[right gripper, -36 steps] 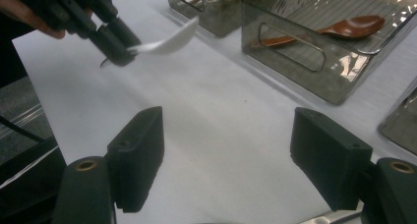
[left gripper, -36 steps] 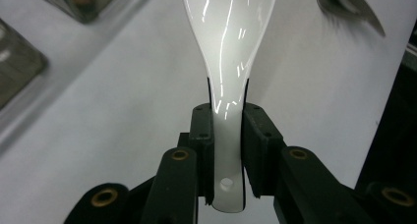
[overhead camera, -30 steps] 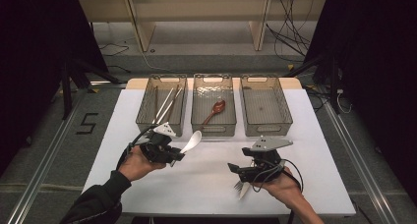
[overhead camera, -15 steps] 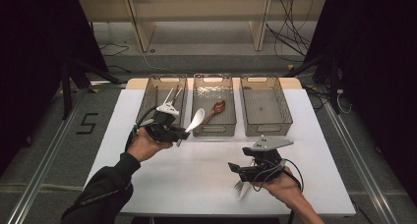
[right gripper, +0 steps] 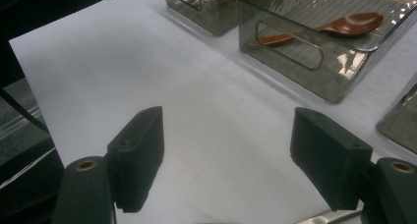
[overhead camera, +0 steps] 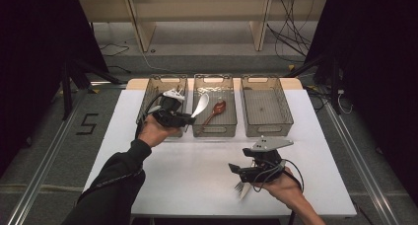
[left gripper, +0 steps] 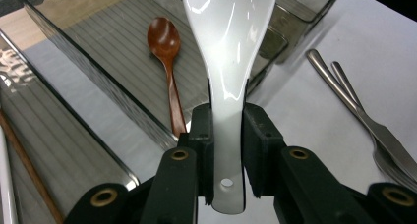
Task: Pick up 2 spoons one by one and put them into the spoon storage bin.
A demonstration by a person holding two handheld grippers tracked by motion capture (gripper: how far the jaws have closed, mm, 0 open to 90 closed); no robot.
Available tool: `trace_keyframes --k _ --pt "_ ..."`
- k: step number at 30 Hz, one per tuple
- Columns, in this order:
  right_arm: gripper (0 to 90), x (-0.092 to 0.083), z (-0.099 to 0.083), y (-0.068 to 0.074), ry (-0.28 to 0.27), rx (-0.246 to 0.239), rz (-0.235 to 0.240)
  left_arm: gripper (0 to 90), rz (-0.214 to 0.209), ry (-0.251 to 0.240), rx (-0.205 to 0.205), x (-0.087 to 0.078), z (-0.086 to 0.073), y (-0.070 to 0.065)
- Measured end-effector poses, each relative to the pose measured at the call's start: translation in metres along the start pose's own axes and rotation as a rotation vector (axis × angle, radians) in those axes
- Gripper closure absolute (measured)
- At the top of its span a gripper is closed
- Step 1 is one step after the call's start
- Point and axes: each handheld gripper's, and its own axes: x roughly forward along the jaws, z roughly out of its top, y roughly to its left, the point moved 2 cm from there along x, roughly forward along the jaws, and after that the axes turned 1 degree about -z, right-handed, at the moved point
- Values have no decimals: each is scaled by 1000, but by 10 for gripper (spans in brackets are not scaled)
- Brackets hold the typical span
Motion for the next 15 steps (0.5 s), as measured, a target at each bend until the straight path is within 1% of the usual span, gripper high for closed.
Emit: trace_keyframes --k 1,5,6,8,11,15 --pt "298 0 0 0 0 0 -1 755 9 -8 -6 3 3 1" --pt "298 -1 0 -1 -3 4 -2 755 26 -13 -12 10 14 6" --pt "298 -1 0 -1 -3 4 -1 754 27 -17 -21 11 16 7" --pt "298 -1 0 -1 -3 1 0 755 29 -21 -22 14 21 9" --pt "298 -1 0 -1 -3 3 2 754 44 -22 -21 19 26 10" --pt "298 -1 0 -1 -3 4 2 754 54 -16 -28 27 30 11"
